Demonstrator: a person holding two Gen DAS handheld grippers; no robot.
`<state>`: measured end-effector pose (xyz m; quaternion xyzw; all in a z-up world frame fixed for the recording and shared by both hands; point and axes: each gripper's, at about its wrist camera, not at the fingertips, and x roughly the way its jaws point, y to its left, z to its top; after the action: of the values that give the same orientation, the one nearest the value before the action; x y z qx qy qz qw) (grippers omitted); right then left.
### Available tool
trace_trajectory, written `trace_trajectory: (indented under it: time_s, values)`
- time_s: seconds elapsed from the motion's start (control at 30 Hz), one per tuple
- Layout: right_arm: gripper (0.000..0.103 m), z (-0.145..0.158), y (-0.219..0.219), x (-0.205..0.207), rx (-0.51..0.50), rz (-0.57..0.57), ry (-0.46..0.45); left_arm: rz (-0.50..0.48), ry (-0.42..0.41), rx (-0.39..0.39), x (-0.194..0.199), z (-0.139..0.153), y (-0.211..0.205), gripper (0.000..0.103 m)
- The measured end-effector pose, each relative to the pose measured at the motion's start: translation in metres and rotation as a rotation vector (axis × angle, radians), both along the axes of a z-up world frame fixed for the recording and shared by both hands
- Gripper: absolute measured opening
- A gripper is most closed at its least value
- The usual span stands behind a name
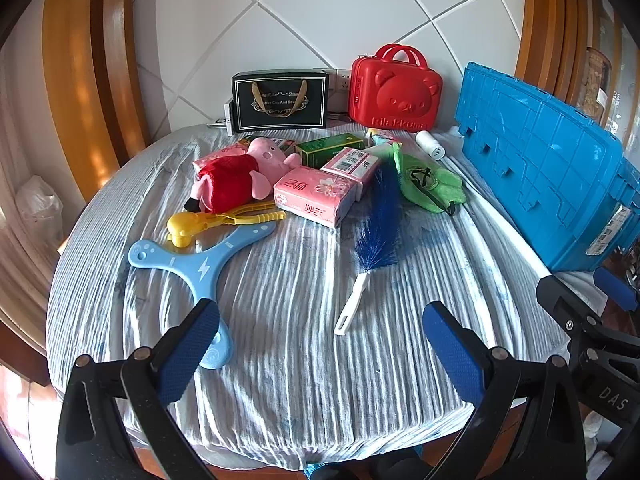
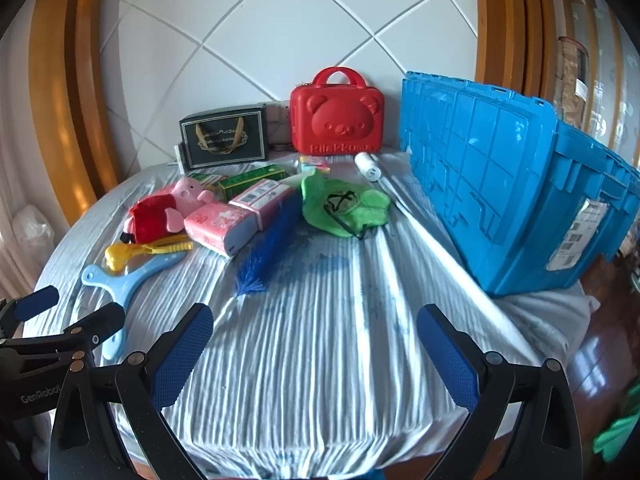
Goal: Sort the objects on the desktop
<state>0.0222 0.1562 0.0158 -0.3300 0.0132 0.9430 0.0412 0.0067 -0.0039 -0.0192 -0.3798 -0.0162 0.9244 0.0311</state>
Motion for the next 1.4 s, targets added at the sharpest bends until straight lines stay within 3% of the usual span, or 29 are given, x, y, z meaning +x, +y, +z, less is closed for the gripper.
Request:
trace_trajectory:
  time_s: [1.07,1.4]
  values:
    - [0.103,-0.013,-0.002,-0.017,-0.002,0.039,-0.064,0.023,-0.052,0.01,-0.01,-0.012,-0.005,0.103]
    - [0.103,-0.027,0.016,-0.036,0.002,0.104,-0.119,0.099,-0.138,0.027,-0.024,-0.034,0.002,0.103]
